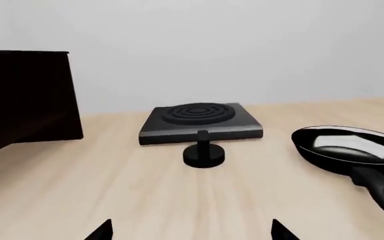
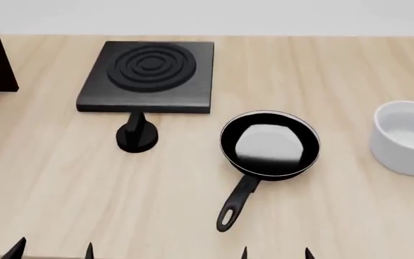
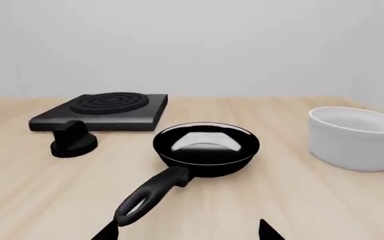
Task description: Put the frying pan under the cabinet shelf.
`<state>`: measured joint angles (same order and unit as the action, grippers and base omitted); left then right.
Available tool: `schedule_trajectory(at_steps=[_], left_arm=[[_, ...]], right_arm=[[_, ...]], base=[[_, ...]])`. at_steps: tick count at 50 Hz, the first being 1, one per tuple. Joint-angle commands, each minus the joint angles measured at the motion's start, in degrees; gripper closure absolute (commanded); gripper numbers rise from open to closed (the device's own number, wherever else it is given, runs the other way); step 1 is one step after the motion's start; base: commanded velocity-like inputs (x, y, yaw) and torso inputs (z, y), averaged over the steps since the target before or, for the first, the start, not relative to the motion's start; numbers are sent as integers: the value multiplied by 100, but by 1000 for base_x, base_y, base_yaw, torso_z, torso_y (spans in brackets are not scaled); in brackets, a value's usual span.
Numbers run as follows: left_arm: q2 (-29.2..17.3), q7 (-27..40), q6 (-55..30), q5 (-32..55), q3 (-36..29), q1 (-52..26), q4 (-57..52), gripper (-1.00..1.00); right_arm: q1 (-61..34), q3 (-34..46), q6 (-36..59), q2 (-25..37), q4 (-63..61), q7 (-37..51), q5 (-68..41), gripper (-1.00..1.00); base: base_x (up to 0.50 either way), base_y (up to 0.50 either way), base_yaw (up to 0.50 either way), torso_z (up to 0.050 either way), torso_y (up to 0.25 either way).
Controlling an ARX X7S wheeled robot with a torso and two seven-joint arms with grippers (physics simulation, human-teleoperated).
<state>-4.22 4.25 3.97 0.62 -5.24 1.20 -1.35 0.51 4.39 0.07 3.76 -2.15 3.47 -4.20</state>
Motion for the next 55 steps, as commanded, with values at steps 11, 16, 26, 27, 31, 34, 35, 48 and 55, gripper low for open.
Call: schedule_trajectory(at_steps=[11,16,26,27,31,34,35,48,55], left_arm=[[-189,225,-705,71,-174,102,-833,-100],[-312,190,-1623,88,-231,-35,-1529,-100],[-622,92,-2936,201,-142,-414,-2849,-100],[-641,85,-3008,209,-136,-447,-2926,-100],[-696,88,-3296,216,-135,-595,-3205,-100],[-744,69,-3546,235,-130,-781,-3329,-100],[-774,56,-3627,231,-135,-852,-3370,-100],[-1044,-30,-4471,243,-42,-1686,-3764,-100],[-1128,-65,-4907,261,-38,-2120,-3992,-100]], right_arm=[[-58,167,609,300,-672,185,-143,-100],[-283,194,1435,500,-1385,232,-84,-100],[-784,142,2323,776,-2226,204,-128,-100],[-832,156,2410,795,-2294,208,-117,-100],[-978,147,2638,891,-2494,183,-133,-100],[-1104,146,2785,993,-2596,176,-89,-100],[-1178,102,2905,1030,-2671,160,-123,-100],[-2013,-136,3771,1473,-3060,77,-131,-100],[-2648,-124,3994,1600,-2896,2,-126,-100]], base=[[0,0,0,45,50],[0,0,0,0,0],[0,0,0,0,0],[0,0,0,0,0],[0,0,0,0,0],[0,0,0,0,0],[0,0,0,0,0],[0,0,0,0,0],[0,0,0,0,0]])
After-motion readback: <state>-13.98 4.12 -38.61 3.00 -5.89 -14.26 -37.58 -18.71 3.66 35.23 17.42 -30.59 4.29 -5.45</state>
